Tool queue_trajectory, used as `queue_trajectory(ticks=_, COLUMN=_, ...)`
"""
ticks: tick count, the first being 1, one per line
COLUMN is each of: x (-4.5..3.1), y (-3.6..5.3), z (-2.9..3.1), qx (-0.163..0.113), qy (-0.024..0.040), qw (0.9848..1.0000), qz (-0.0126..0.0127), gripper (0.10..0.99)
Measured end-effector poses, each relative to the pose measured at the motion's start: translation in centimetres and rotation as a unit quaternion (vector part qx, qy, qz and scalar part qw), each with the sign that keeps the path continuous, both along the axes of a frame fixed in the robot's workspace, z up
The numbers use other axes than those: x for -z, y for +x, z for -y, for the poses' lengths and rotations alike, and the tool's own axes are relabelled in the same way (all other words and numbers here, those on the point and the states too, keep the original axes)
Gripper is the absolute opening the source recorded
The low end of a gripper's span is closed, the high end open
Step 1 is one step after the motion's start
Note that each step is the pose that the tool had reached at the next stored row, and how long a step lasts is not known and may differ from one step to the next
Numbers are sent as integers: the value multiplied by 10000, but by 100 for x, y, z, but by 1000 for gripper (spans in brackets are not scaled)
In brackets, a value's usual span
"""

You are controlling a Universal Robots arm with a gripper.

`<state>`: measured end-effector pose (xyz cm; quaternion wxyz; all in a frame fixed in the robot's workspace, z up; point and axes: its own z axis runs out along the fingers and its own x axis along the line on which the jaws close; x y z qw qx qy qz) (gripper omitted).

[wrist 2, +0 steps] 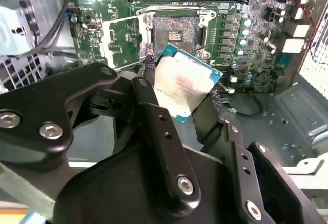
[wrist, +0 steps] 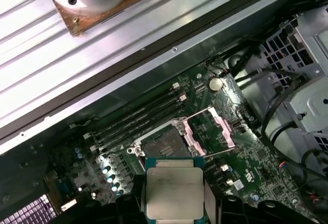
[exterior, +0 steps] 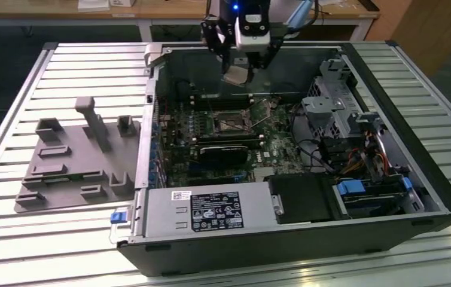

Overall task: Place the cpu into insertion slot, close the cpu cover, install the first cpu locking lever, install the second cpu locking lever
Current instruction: 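Place the cpu into insertion slot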

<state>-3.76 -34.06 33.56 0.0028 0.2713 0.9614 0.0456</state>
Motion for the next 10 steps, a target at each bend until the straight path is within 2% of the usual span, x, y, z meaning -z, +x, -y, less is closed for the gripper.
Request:
queue_trajectory(ticks=5, x=14, y=0, z=0, qx=335, qy=-1, qw=9994, qz=0, gripper=537)
queue_trajectory(ticks=10, x=36, y=0, z=0, qx=730, qy=-1, qw=9973, qz=0, gripper=537)
